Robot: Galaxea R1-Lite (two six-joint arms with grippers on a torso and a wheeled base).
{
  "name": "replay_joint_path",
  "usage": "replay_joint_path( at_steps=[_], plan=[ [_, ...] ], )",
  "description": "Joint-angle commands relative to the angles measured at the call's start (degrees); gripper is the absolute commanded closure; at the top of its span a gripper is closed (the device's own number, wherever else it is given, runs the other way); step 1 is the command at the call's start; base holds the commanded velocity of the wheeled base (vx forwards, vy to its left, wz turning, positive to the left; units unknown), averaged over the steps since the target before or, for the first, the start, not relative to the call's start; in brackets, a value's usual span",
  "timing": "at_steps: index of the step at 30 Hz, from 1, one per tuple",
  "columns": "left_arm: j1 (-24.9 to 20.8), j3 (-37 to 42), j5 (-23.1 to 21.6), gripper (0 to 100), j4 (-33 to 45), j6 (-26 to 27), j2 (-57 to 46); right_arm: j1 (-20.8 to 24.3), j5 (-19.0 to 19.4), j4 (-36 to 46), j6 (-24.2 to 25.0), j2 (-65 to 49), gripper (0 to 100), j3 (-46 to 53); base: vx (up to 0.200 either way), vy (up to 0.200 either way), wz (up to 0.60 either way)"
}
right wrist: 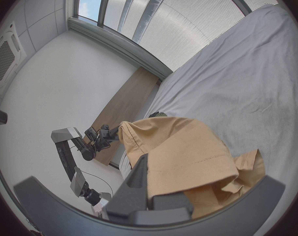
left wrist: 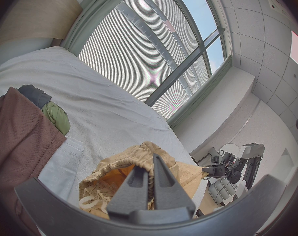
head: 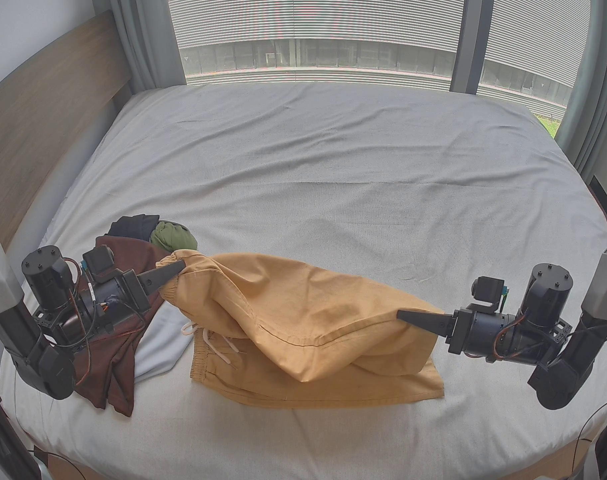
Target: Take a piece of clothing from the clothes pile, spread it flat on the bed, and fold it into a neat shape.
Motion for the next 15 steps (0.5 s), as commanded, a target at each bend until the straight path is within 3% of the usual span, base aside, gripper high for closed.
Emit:
replay_joint_path(
  at_steps=[1, 15],
  plan=[
    [-0.06, -0.01, 0.06, 100, -0.01, 0.0, -0.31, -0.16, -0.3, -0.04, 0.05, -1.72, 100, -0.67, 0.0, 0.0, 0.0],
    [0.21, -1.85, 0.33, 100, -0.01, -0.18, 0.21, -4.03, -0.82, -0.04, 0.93, -4.01, 100, -3.74, 0.0, 0.0, 0.0]
  ],
)
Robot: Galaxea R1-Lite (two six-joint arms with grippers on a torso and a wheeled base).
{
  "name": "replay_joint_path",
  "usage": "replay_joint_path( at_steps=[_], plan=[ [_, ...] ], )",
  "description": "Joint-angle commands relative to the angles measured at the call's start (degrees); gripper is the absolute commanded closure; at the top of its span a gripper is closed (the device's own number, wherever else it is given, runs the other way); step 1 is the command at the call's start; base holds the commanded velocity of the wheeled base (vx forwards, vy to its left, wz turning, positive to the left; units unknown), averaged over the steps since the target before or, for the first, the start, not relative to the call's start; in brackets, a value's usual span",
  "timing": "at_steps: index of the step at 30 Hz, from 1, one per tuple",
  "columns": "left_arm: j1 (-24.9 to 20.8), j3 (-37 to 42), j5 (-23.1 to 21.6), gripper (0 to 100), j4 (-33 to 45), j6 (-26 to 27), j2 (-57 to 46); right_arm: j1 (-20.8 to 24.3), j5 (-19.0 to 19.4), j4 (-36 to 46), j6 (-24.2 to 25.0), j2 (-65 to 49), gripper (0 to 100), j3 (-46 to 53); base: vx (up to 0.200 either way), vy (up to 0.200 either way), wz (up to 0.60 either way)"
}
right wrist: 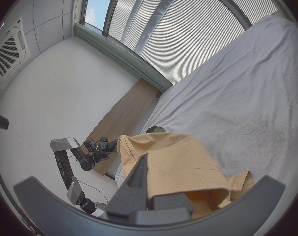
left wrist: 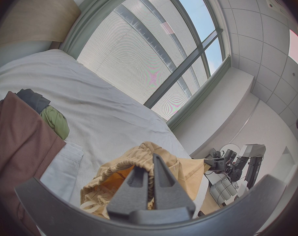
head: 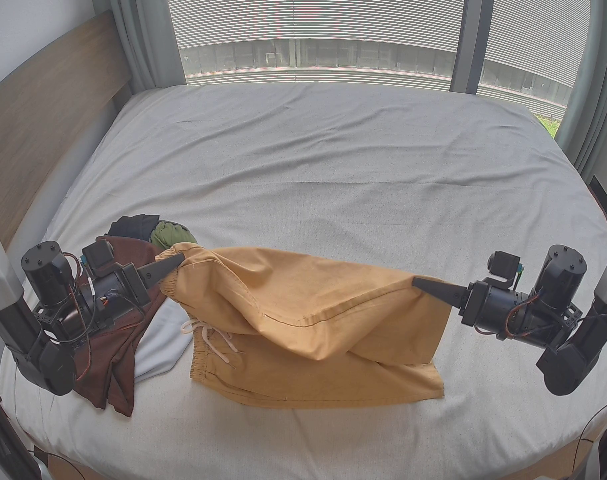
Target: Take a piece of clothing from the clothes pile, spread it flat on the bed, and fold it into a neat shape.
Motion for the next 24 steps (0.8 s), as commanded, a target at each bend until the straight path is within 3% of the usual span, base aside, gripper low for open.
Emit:
replay_joint_path(
  at_steps=[1, 24],
  plan=[
    [0.23, -0.64, 0.08, 100, -0.01, -0.01, 0.17, -1.42, 0.05, -0.04, 0.86, -1.78, 100, -0.84, 0.0, 0.0, 0.0],
    [1.46, -1.78, 0.61, 100, -0.01, 0.25, 1.48, -7.13, 0.58, 0.05, 3.67, -4.42, 100, -3.74, 0.0, 0.0, 0.0]
  ],
)
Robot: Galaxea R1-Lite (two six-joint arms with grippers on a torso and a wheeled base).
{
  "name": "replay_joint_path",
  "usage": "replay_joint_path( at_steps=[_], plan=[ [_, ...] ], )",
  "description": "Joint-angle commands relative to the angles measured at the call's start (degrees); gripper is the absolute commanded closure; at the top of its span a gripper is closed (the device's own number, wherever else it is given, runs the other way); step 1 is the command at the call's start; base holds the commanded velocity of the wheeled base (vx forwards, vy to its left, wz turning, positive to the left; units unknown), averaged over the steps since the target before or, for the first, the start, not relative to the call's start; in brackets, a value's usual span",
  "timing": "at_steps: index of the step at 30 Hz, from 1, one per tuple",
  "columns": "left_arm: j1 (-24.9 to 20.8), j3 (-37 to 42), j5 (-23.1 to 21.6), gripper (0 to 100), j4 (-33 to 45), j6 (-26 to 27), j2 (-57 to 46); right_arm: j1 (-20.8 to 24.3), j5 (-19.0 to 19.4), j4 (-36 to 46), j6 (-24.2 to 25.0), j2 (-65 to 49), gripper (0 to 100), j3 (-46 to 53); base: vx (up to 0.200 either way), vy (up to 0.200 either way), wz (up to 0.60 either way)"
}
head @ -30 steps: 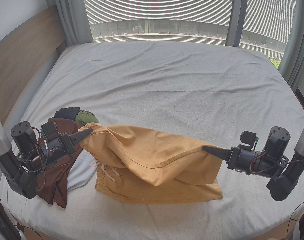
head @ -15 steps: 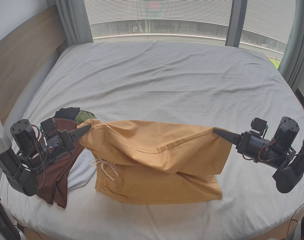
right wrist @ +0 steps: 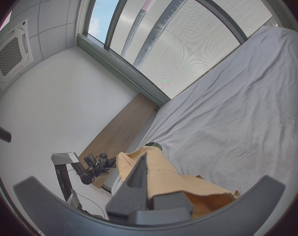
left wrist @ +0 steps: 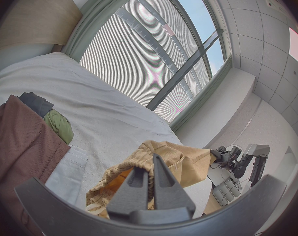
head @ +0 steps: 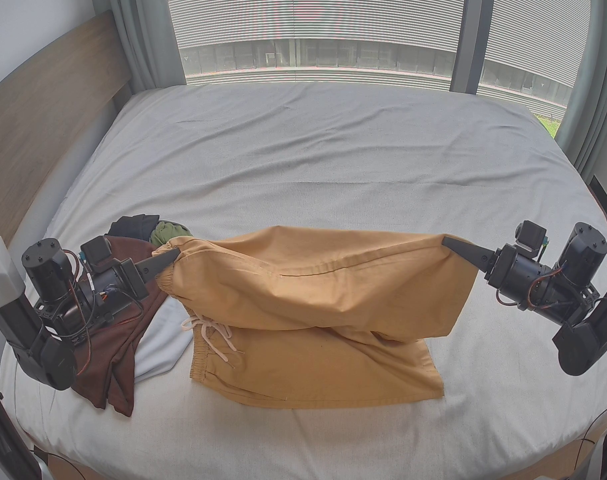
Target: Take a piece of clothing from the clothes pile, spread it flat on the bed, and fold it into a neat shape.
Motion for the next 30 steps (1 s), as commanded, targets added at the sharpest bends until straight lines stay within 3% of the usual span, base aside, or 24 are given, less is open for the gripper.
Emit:
replay_joint_path(
  at_steps=[1, 17, 30],
  plan=[
    [0.06, -0.04, 0.09, 100, -0.01, 0.0, 0.33, -0.86, 0.05, -0.04, 0.49, -0.73, 100, -0.29, 0.0, 0.0, 0.0],
    [0.06, 0.31, 0.09, 100, -0.01, 0.53, 1.2, -2.62, 0.13, -0.04, 0.58, -0.64, 100, -1.08, 0.0, 0.0, 0.0],
    [0.15, 0.22, 0.09, 100, -0.01, 5.27, 3.58, -3.68, 0.13, -0.12, 1.2, -0.55, 100, -1.6, 0.0, 0.0, 0.0]
  ],
)
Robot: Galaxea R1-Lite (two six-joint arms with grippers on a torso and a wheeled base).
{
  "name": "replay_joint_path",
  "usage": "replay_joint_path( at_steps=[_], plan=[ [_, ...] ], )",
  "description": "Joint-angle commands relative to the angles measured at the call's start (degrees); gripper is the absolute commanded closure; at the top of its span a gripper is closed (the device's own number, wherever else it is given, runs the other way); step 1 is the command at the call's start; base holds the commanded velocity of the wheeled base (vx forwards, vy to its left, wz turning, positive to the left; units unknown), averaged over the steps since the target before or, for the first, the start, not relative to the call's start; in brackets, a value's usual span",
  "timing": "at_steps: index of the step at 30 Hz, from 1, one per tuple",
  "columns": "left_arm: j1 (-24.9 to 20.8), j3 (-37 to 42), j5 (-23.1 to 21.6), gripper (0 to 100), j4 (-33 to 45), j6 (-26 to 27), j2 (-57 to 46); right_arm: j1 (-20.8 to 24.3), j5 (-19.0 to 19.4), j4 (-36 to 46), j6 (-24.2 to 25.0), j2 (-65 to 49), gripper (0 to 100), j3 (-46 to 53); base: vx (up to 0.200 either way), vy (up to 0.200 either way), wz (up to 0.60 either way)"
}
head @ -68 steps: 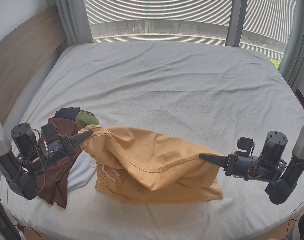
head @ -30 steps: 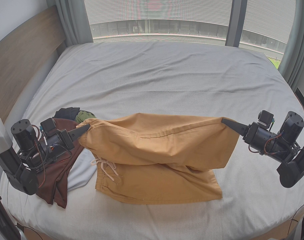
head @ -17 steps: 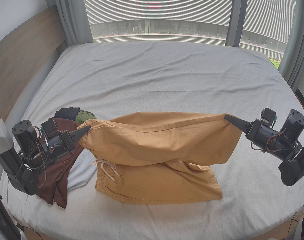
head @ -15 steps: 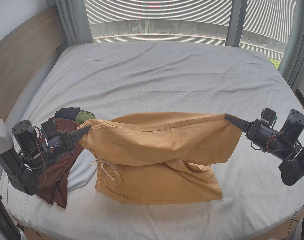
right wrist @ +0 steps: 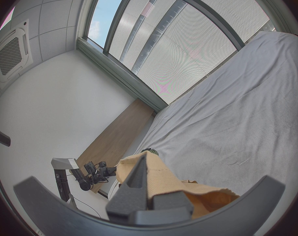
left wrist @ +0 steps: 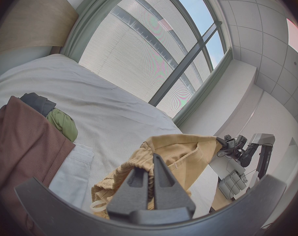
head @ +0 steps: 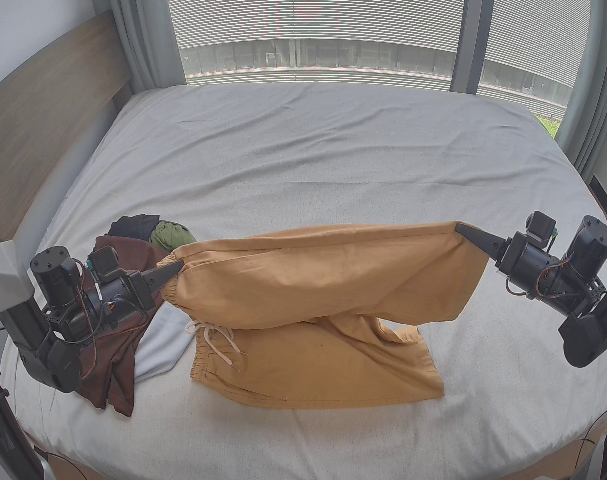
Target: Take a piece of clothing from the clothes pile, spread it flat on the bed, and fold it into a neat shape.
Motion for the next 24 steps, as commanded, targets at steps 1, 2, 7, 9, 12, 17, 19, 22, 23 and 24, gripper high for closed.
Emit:
replay_joint_path(
  at_steps=[1, 2, 7, 9, 12, 17, 19, 22, 23, 24],
  plan=[
    [0.08, -0.39, -0.01, 100, -0.01, -0.01, 0.54, -0.78, 0.1, -0.1, 0.0, 0.2, 100, -0.27, 0.0, 0.0, 0.0],
    [0.34, -0.48, -0.01, 100, -0.1, -0.01, 0.54, -0.87, 0.1, -0.1, 0.0, 0.28, 100, -0.36, 0.0, 0.0, 0.0],
    [0.87, -0.75, -0.01, 100, -0.1, -0.01, 0.45, -1.13, 0.1, -0.01, 0.0, 0.46, 100, -0.36, 0.0, 0.0, 0.0],
    [0.96, -1.1, -0.01, 100, -0.1, -0.01, 0.45, -1.13, 0.1, -0.01, 0.0, 0.55, 100, -0.36, 0.0, 0.0, 0.0],
    [0.96, -1.19, -0.01, 100, -0.1, -0.01, 0.45, -1.13, 0.1, -0.01, 0.0, 0.55, 100, -0.27, 0.0, 0.0, 0.0],
    [0.61, -1.36, 0.17, 100, -0.1, 0.17, -0.07, -0.69, -0.08, -0.1, -0.17, 0.64, 100, -0.27, 0.0, 0.0, 0.0],
    [0.43, -1.8, 0.43, 100, -0.1, 0.08, -0.16, -0.6, -0.16, -0.01, -0.17, 0.64, 100, -0.36, 0.0, 0.0, 0.0],
    [-0.1, -3.56, 3.59, 100, -0.01, -0.01, 0.63, -0.34, -0.25, -0.01, -0.17, 1.95, 100, -1.94, 0.0, 0.0, 0.0],
    [-0.1, -4.26, 4.21, 100, -0.01, -0.01, 1.25, -0.43, -0.25, -0.01, -0.26, 2.92, 100, -2.91, 0.0, 0.0, 0.0],
    [-0.1, -4.7, 4.56, 100, -0.01, -0.01, 1.6, -0.43, -0.25, -0.01, -0.26, 3.45, 100, -3.43, 0.0, 0.0, 0.0]
  ],
)
